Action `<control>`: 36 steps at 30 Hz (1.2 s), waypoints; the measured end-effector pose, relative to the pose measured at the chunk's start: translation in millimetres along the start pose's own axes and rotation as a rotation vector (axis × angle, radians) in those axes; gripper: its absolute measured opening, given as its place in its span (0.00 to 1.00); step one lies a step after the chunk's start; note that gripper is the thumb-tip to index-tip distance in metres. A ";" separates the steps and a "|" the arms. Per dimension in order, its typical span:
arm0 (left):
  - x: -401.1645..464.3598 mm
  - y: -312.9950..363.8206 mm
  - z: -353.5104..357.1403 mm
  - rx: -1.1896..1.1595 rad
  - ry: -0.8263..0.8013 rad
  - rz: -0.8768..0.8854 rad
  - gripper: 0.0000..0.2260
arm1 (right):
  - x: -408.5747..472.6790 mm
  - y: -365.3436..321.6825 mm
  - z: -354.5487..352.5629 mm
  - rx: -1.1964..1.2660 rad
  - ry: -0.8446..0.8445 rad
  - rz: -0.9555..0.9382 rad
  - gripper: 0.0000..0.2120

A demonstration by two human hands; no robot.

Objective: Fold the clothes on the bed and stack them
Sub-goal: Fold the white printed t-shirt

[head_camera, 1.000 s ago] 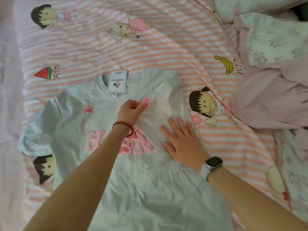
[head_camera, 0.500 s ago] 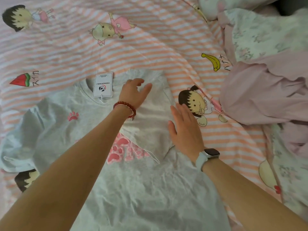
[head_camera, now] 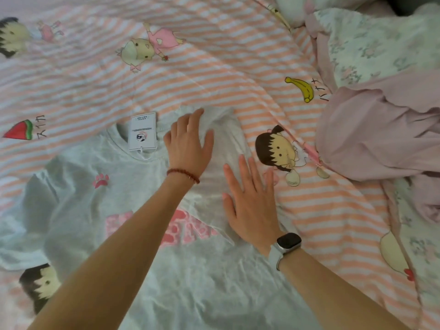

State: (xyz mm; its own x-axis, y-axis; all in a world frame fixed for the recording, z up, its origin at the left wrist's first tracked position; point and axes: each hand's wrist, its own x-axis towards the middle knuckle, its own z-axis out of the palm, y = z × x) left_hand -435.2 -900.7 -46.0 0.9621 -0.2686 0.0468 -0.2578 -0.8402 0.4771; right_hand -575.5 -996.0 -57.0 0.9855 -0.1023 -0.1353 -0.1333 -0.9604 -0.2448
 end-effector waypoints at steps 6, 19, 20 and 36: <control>-114.5 -100.6 -65.8 0.123 0.043 -0.258 0.24 | 3.8 -81.2 17.1 -0.020 -0.224 -0.002 0.32; -183.6 -277.8 -184.4 -0.662 0.212 -1.219 0.19 | -37.1 -239.4 77.5 0.001 -0.391 -0.289 0.39; -180.2 -283.1 -185.8 -0.715 0.207 -1.234 0.18 | -38.3 -241.1 79.0 0.001 -0.398 -0.280 0.39; -168.6 -308.9 -219.7 -0.966 0.318 -1.033 0.16 | -25.7 -276.6 54.6 0.596 -0.258 -0.038 0.19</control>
State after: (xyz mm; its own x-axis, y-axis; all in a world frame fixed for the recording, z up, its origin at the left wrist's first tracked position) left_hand -498.3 -492.3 -8.5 0.6897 0.4706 -0.5503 0.5859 0.0839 0.8060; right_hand -569.7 -713.6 -38.3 0.9436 0.0662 -0.3243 -0.2073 -0.6458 -0.7348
